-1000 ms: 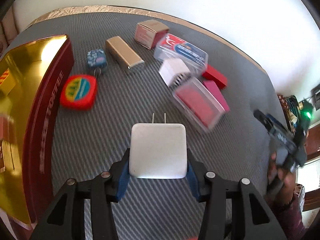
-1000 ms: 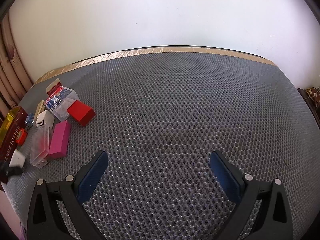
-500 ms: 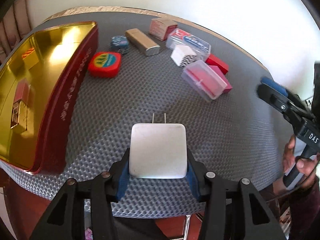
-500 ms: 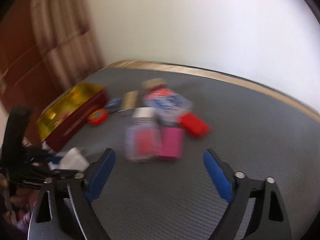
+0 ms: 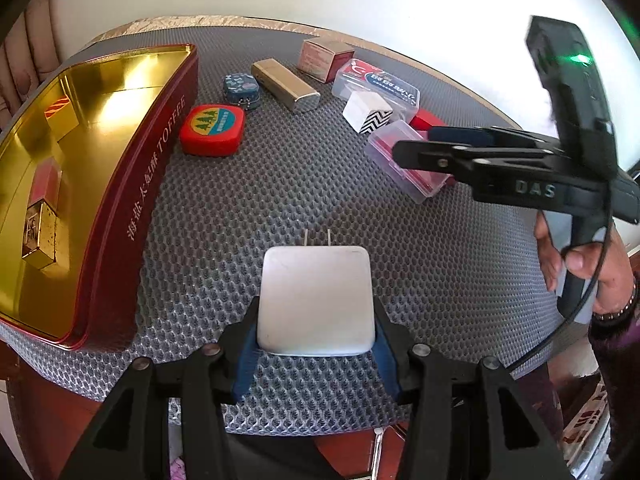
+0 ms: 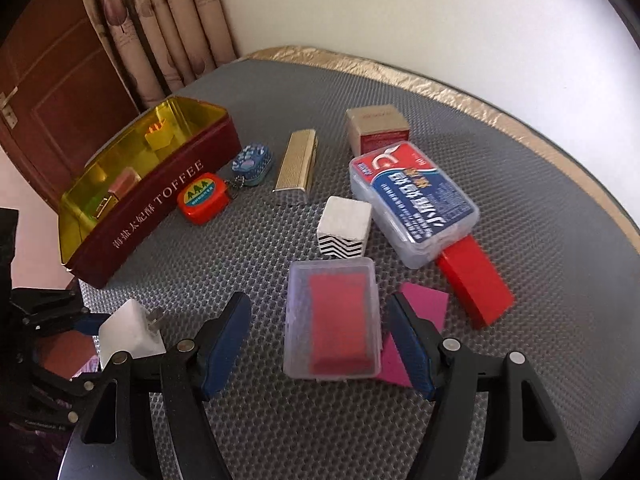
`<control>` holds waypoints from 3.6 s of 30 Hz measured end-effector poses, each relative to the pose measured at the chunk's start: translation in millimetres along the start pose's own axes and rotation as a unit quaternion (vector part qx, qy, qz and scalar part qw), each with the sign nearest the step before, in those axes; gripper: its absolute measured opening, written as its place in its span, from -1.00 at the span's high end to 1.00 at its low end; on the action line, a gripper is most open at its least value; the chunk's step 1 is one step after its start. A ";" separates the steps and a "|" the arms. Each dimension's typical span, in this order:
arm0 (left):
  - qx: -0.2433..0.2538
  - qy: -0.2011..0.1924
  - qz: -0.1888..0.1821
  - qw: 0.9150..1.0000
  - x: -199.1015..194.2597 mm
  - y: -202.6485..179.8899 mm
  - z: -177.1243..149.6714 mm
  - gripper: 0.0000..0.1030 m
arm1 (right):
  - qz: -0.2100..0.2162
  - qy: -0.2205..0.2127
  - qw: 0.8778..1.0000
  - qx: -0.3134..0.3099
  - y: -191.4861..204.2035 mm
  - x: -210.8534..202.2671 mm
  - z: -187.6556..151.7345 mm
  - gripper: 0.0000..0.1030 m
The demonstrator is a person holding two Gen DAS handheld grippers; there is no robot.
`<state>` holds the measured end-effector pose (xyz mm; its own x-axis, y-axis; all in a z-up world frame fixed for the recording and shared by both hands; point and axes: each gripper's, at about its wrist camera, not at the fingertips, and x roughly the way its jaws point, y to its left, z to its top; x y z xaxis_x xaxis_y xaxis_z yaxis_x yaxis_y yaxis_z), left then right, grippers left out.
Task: Organize rigid objects
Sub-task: 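Grasp the clear box with red card with the right gripper, then place the white charger into the tin and open the left gripper, then lower the clear red-card box into the tin and open the right gripper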
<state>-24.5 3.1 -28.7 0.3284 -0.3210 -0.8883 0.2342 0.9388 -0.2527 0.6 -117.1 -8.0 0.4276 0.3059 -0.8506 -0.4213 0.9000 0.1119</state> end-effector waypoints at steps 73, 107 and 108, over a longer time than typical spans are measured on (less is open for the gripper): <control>-0.047 -0.004 0.170 0.984 10.9 155.1 148.3 0.02 | 0.049 -0.096 0.989 0.103 -2.6 -26.0 -78.5 0.04; -0.146 -0.214 0.208 0.943 -155.9 113.4 -41.2 -0.21 | 0.154 -0.074 0.984 0.042 103.5 15.0 100.8 0.04; -0.145 -0.211 0.207 0.944 -154.4 114.1 -41.4 -0.21 | 0.152 -0.072 0.985 0.042 105.8 21.4 105.1 0.04</control>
<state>-86.4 165.0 63.7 0.6868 0.1179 -0.7172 -0.2348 0.9698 -0.0654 49.2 17.3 39.6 0.4044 0.6000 -0.6902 -0.4824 0.7811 0.3964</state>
